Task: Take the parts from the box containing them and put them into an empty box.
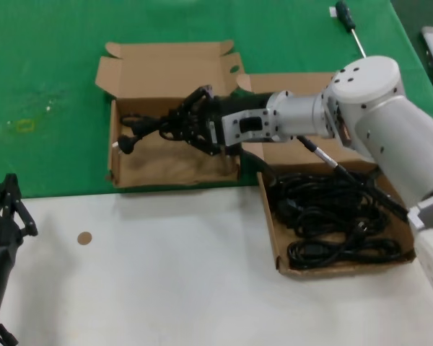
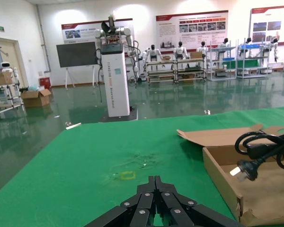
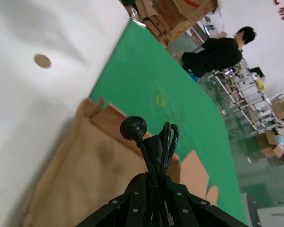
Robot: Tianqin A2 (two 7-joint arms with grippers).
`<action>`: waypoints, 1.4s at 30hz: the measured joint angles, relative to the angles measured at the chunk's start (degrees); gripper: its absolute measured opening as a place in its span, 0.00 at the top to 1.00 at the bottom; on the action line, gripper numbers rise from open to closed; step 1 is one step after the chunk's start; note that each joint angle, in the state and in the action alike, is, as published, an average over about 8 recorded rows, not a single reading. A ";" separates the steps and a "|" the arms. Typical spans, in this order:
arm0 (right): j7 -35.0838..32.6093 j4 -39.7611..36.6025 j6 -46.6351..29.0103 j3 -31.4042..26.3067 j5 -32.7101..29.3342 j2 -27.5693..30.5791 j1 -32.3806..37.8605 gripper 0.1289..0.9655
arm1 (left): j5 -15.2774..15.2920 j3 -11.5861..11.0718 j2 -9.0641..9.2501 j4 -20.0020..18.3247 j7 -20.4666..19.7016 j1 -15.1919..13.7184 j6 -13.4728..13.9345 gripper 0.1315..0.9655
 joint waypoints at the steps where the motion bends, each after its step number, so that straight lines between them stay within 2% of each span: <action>1: -1.87 -2.16 0.35 0.67 0.47 -0.55 0.74 0.90 | 0.00 0.00 0.00 0.00 0.00 0.00 0.00 0.98; 5: -7.71 -8.92 1.28 2.88 1.93 -2.10 3.08 0.90 | 0.00 0.00 0.00 0.00 0.00 0.00 0.00 0.98; 9: -10.77 -12.68 1.55 4.18 2.53 -2.80 4.32 0.87 | 0.00 0.00 0.00 0.00 0.00 0.00 0.00 0.98; 14: -12.54 -15.22 1.54 5.15 2.64 -3.02 5.00 0.85 | 0.00 0.00 0.00 0.00 0.00 0.00 0.00 0.98; 20: -12.78 -15.97 1.03 5.84 2.43 -2.57 5.08 0.75 | 0.00 0.00 0.00 0.00 0.00 0.00 0.00 0.98; 22: -11.83 -14.68 0.47 5.78 2.21 -2.06 4.59 0.71 | 0.00 0.00 0.00 0.00 0.00 0.00 0.00 0.98; 26: -7.24 -8.29 -1.07 4.98 1.40 -0.14 2.15 0.71 | 0.00 0.00 0.00 0.00 0.00 0.00 0.00 0.98; 34: 3.52 7.69 -2.78 3.07 -0.09 4.76 -3.87 0.49 | 0.00 0.00 0.00 0.00 0.00 0.00 0.00 0.98; 35: 4.16 8.74 -2.83 2.98 -0.16 5.12 -4.26 0.49 | 0.00 0.00 0.00 0.00 0.00 0.00 0.00 0.98; 42: 5.20 10.47 -2.76 2.92 -0.20 5.67 -5.00 0.28 | 0.00 0.00 0.00 0.00 0.00 0.00 0.00 0.97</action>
